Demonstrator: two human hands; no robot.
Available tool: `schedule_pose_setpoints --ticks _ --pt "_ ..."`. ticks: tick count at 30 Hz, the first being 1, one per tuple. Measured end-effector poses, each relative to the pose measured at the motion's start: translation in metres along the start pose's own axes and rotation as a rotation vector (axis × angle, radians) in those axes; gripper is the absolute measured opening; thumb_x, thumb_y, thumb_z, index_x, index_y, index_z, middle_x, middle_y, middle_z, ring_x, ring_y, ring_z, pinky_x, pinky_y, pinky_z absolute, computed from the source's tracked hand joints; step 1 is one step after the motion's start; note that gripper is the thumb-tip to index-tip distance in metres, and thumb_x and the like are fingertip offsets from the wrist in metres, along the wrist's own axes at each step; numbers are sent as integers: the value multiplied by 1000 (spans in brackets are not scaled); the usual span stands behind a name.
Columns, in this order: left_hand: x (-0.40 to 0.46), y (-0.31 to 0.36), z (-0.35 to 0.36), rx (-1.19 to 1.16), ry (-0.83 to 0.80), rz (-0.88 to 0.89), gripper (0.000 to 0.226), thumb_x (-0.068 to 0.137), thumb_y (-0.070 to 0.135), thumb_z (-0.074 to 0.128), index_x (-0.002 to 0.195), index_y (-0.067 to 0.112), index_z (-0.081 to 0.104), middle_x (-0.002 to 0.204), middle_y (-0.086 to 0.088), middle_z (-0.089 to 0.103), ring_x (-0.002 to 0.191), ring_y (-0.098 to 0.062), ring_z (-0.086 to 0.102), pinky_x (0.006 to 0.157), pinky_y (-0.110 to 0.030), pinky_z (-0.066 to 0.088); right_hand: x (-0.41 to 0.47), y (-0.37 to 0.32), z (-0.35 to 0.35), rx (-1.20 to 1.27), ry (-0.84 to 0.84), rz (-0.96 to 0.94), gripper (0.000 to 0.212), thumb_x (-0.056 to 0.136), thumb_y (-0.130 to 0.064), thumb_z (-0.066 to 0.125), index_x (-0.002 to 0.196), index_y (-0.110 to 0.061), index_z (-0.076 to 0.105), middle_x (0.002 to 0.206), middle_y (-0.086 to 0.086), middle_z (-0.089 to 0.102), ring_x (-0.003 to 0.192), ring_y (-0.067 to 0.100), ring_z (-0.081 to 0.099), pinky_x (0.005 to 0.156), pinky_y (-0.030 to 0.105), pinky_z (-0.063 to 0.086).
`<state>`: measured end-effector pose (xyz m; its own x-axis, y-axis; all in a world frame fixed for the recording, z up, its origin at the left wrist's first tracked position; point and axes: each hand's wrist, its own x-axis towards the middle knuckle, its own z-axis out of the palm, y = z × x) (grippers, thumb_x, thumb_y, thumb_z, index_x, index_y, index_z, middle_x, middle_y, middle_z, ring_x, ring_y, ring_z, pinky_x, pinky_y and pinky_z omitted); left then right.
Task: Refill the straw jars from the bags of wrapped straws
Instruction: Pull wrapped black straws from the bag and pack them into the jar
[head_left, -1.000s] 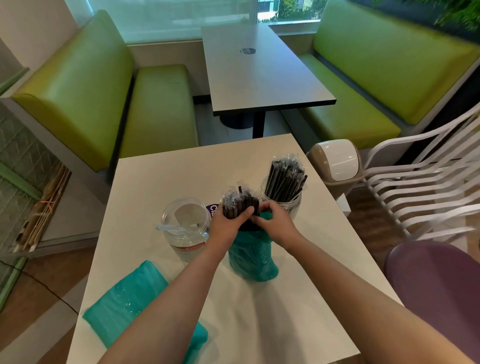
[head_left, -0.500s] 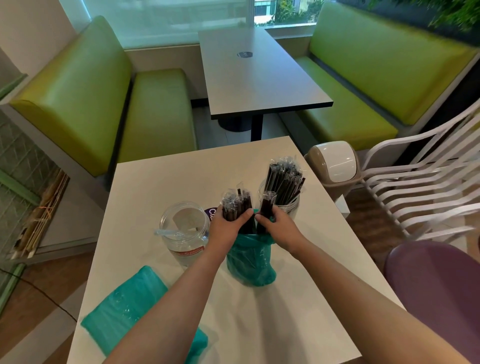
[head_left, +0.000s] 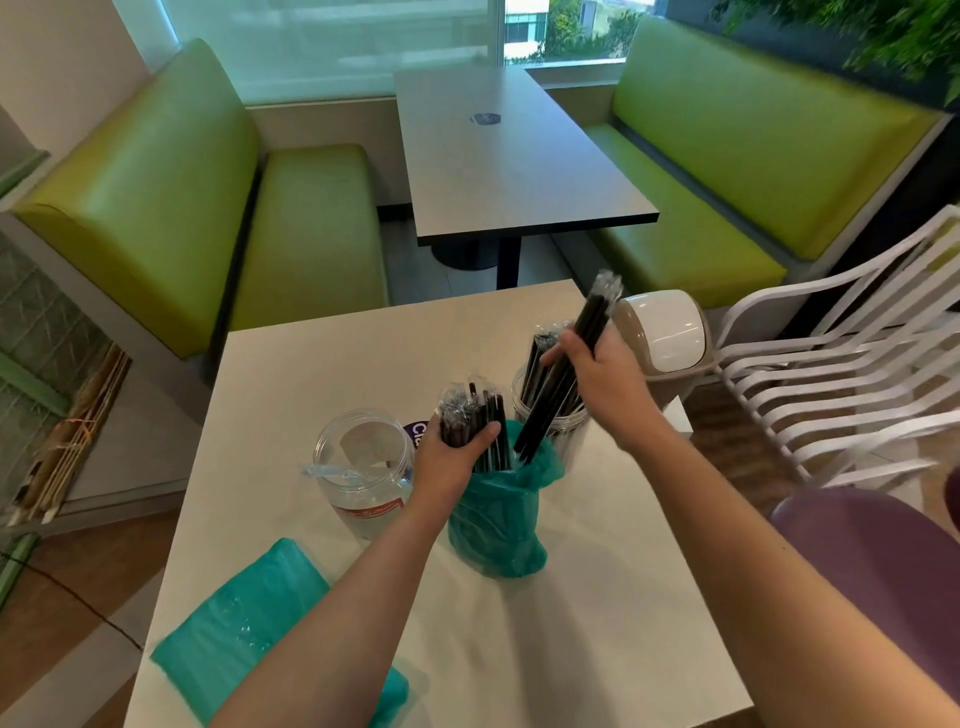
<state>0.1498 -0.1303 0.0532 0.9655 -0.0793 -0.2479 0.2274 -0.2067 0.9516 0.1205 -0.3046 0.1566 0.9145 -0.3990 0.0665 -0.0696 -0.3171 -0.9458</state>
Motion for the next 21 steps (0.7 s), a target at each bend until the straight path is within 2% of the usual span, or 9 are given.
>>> schedule_pose_setpoints --ticks 4,6,8,12,16,19,21 --pt "0 0 0 -12 17 0 59 74 41 82 122 22 56 109 7 64 110 -17 60 101 -40 48 16 -26 -21 -35 153 -104 19 103 -29 43 112 -14 49 88 -5 69 84 4 62 66 16 43" --pt "0 1 1 -10 21 -2 58 74 40 82 122 21 56 109 6 64 110 -18 60 101 -40 48 23 -30 -28 -84 197 -138 20 102 -33 42 113 -16 48 89 -7 69 86 10 62 70 25 47" --pt "0 1 1 -8 19 -3 58 75 40 82 123 20 56 111 6 64 111 -18 60 100 -39 48 28 -26 -31 -133 200 -145 22 102 -35 42 113 -17 49 93 -7 69 90 14 62 73 33 47" --pt "1 0 1 -2 26 -1 63 73 42 82 125 19 56 115 3 66 111 -18 60 100 -41 49 30 -1 -24 -264 157 -107 24 99 -30 51 112 -11 57 105 6 58 92 20 57 79 36 47" --pt "0 1 1 -22 21 5 60 75 38 82 125 19 56 110 6 64 107 -15 60 95 -33 48 21 27 -14 -422 92 5 33 96 -29 58 120 -6 59 117 9 48 95 14 48 89 26 41" --pt "1 1 1 -29 20 0 59 75 36 82 125 19 56 108 8 63 105 -14 59 92 -30 47 13 50 -5 -503 92 76 39 90 -38 65 112 -6 63 111 4 45 100 22 54 91 37 50" --pt "1 1 1 -26 21 -3 59 75 37 83 125 19 56 108 8 63 104 -14 59 92 -30 48 8 59 -1 -608 116 72 45 84 -47 70 109 -10 65 107 1 41 103 23 50 88 37 50"
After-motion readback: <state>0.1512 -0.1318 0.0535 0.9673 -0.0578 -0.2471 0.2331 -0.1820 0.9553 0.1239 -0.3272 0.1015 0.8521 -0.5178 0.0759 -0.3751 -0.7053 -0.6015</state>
